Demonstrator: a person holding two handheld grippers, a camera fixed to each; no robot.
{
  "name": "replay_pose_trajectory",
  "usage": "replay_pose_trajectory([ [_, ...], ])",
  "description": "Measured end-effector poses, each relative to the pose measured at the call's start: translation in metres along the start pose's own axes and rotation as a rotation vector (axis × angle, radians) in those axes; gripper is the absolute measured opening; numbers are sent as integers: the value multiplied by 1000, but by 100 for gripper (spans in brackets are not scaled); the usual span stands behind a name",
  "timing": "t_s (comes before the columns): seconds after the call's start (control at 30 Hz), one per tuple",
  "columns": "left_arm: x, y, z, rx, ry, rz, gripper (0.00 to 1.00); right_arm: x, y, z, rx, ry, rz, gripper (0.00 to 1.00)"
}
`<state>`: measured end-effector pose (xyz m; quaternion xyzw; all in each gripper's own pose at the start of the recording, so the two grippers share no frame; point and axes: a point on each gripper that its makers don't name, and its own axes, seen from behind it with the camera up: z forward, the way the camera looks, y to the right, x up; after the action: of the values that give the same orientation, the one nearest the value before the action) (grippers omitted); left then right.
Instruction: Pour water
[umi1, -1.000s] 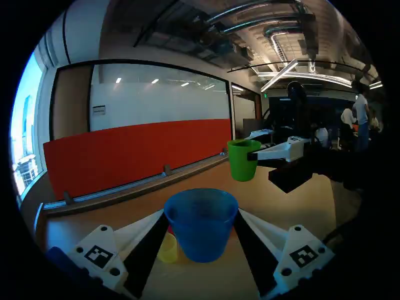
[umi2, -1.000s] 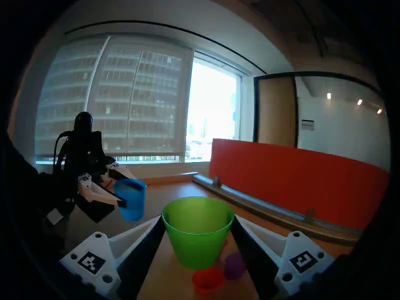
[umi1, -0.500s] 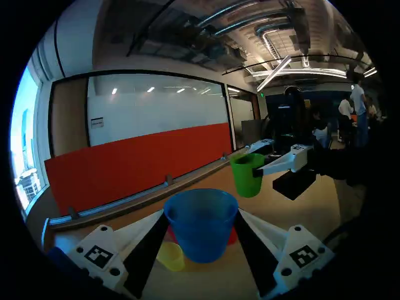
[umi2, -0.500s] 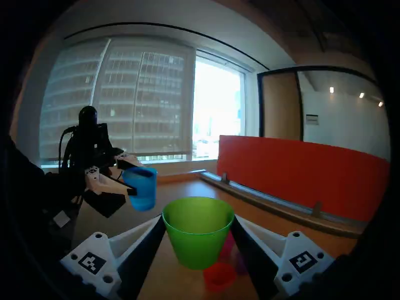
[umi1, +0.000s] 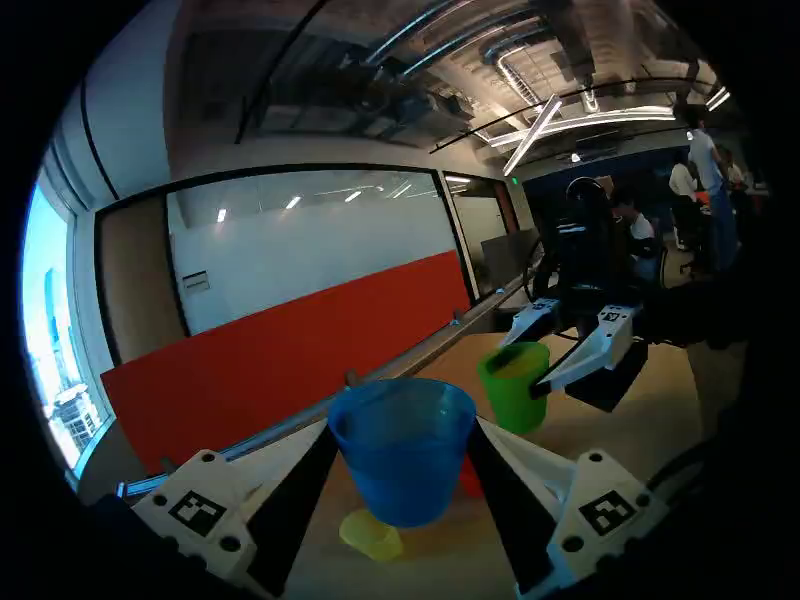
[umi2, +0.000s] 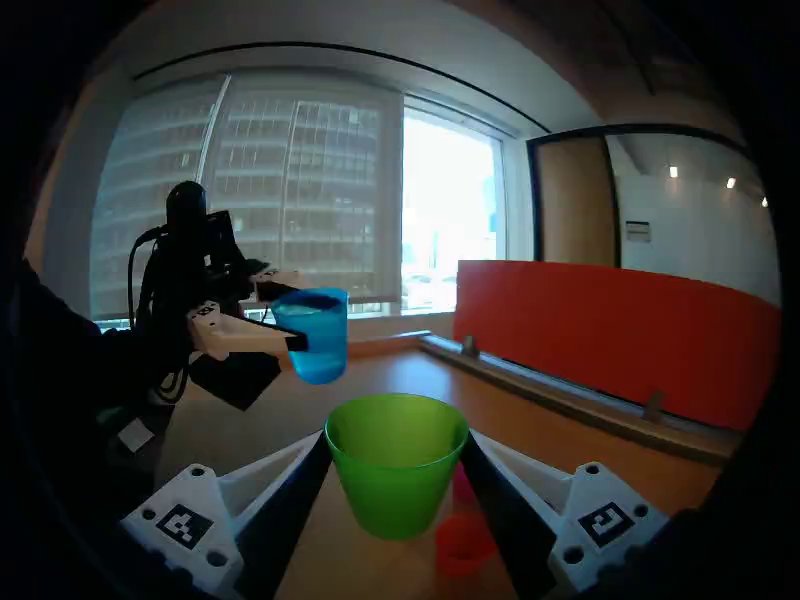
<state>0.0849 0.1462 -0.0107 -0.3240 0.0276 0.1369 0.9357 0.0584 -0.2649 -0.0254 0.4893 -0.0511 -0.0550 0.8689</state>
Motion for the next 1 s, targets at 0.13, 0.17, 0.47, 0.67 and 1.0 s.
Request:
replay_pose_trajectory([
  [0.13,7,-2,1,7,12,45,86,-8,-8,3,20,-7,1,91],
  [0.17,9,-2,1,8,15,57,86,-9,-10,4,25,-9,1,91],
  [0.47,19,-3,4,28,33,190,86,-19,-25,12,65,-13,3,91],
  [0.67,24,-2,8,37,41,267,86,-26,-31,17,86,-15,9,91],
  [1.0,32,0,12,44,54,342,86,-36,-43,22,121,-21,10,91],
])
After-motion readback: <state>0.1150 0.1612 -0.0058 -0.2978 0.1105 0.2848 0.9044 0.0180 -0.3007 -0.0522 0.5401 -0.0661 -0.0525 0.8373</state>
